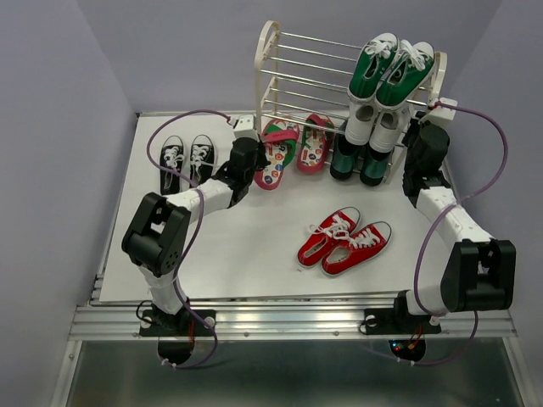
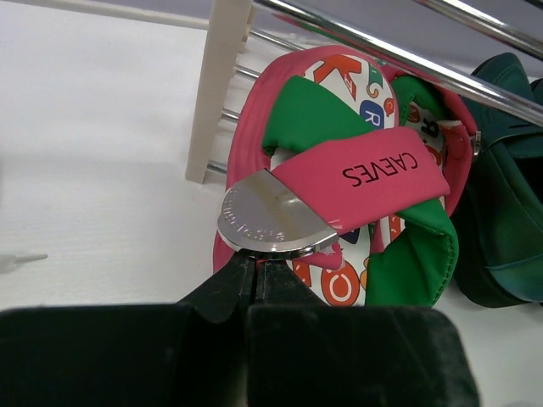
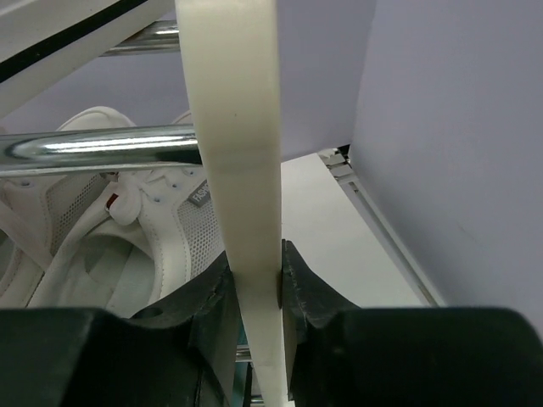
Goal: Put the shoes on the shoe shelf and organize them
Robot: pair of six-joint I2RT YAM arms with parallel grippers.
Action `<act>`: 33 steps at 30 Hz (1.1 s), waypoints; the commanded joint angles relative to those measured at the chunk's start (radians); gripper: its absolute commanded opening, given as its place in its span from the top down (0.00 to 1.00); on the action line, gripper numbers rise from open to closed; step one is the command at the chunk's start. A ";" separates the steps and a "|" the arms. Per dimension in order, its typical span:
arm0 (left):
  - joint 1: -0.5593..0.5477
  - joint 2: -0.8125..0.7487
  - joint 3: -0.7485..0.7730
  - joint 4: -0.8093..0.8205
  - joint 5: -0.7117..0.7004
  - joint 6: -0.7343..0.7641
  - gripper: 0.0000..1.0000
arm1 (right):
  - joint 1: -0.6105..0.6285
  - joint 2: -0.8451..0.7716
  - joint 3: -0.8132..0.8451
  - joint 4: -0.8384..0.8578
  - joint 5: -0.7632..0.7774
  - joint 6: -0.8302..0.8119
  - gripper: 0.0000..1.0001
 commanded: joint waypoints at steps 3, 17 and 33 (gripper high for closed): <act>-0.006 -0.122 -0.010 0.136 -0.012 -0.022 1.00 | -0.036 -0.040 0.022 0.036 0.020 -0.049 0.99; -0.042 -0.161 -0.064 0.131 -0.036 -0.019 1.00 | -0.058 -0.201 -0.023 -0.196 -0.104 -0.106 0.99; -0.080 -0.146 -0.061 0.120 -0.030 -0.020 1.00 | -0.089 -0.330 -0.081 -0.294 -0.107 -0.109 0.99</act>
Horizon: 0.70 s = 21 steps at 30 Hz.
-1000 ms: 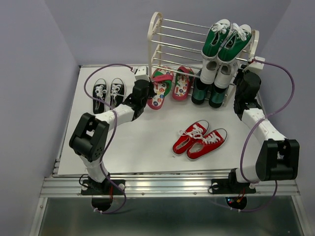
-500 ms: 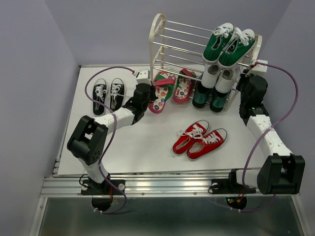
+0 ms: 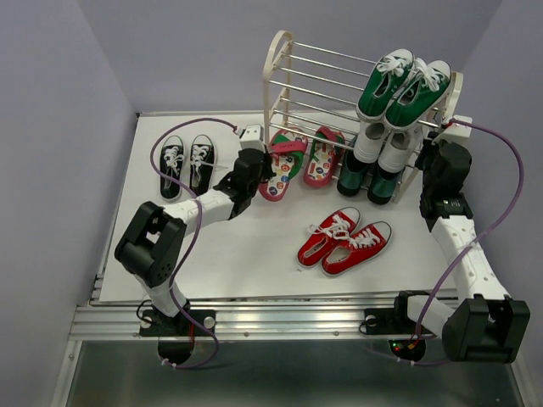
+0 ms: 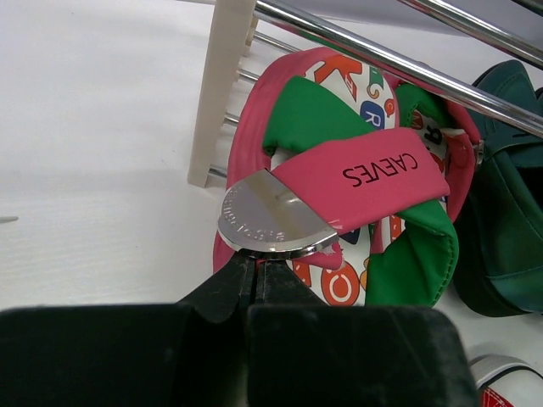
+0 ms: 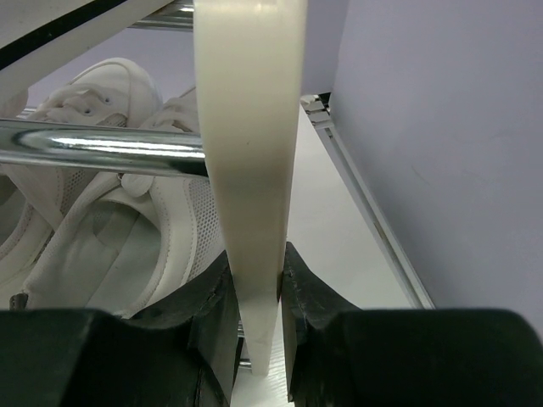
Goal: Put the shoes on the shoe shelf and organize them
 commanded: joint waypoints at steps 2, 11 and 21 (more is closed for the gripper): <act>-0.007 -0.027 0.059 0.119 -0.017 -0.015 1.00 | -0.014 -0.015 0.026 0.039 0.013 -0.066 0.99; -0.007 0.085 0.217 0.110 -0.069 0.002 1.00 | -0.014 0.007 0.031 0.030 0.012 -0.075 0.99; -0.008 0.200 0.326 0.104 -0.070 0.017 1.00 | -0.023 0.028 0.045 0.030 -0.032 -0.049 0.99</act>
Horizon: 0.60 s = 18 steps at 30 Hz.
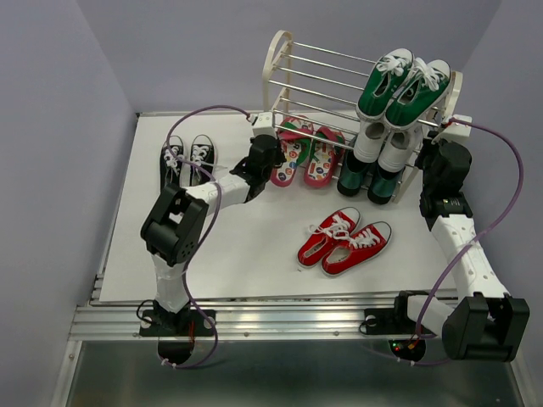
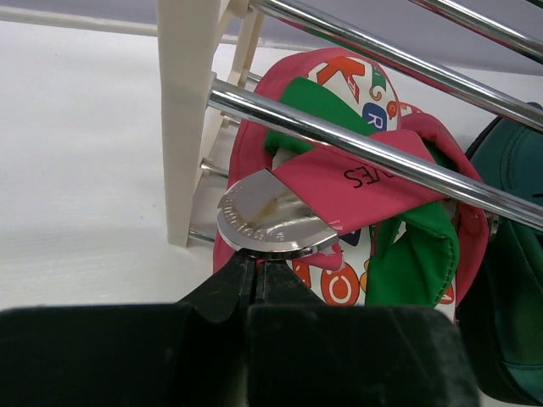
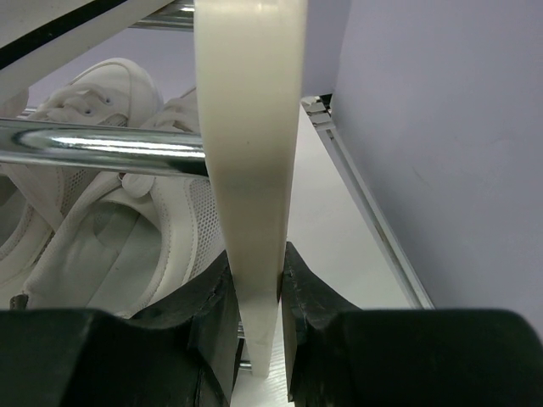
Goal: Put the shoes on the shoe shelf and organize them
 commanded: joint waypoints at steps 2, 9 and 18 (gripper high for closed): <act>-0.005 0.012 0.111 0.124 -0.037 0.000 1.00 | -0.020 0.024 0.043 0.022 -0.021 -0.046 0.99; -0.005 0.070 0.171 0.154 -0.054 0.019 1.00 | -0.020 0.034 0.040 0.024 -0.047 -0.040 0.99; -0.001 0.131 0.231 0.204 -0.043 0.014 1.00 | -0.020 0.031 0.039 0.022 -0.047 -0.049 0.99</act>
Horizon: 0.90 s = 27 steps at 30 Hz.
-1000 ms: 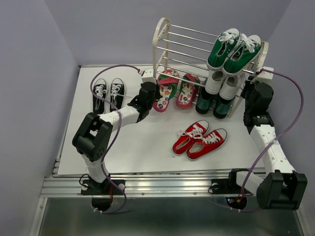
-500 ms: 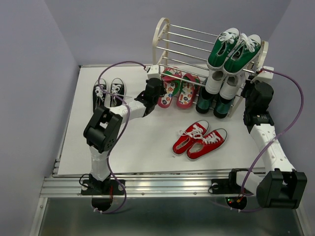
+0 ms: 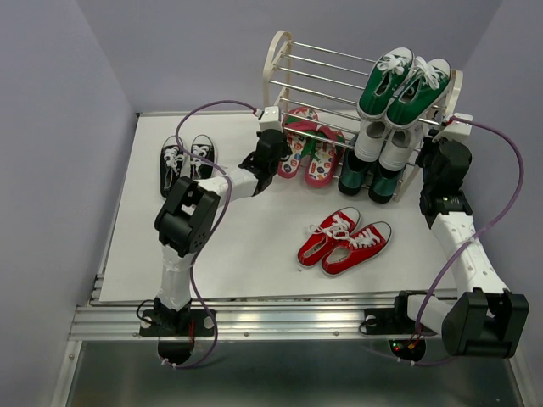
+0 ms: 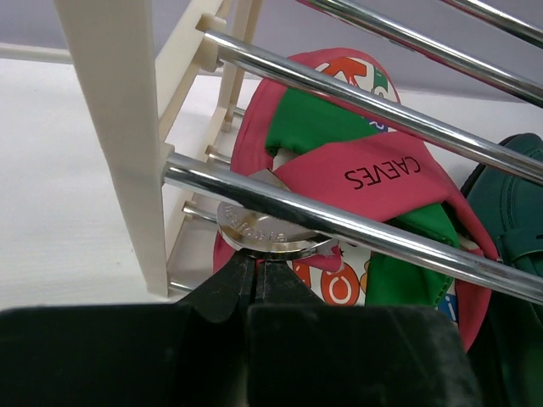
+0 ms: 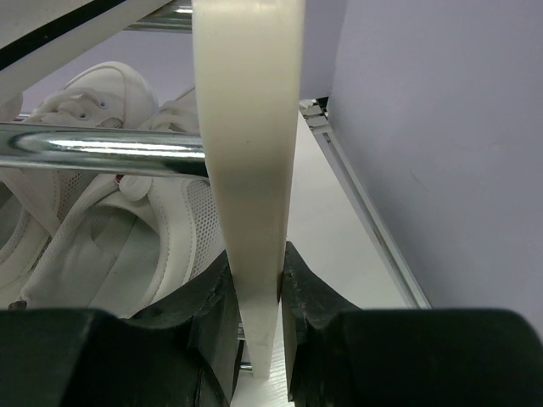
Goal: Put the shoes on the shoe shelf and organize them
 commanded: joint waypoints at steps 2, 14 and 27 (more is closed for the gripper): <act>-0.001 0.000 0.094 0.183 -0.034 -0.011 1.00 | -0.013 0.001 0.027 0.002 -0.015 -0.051 0.99; 0.025 0.057 0.146 0.226 -0.005 -0.002 1.00 | -0.013 -0.010 0.024 0.002 -0.022 -0.048 0.99; 0.036 0.119 0.195 0.173 0.007 -0.016 0.66 | -0.013 -0.031 0.019 0.004 -0.027 -0.048 0.99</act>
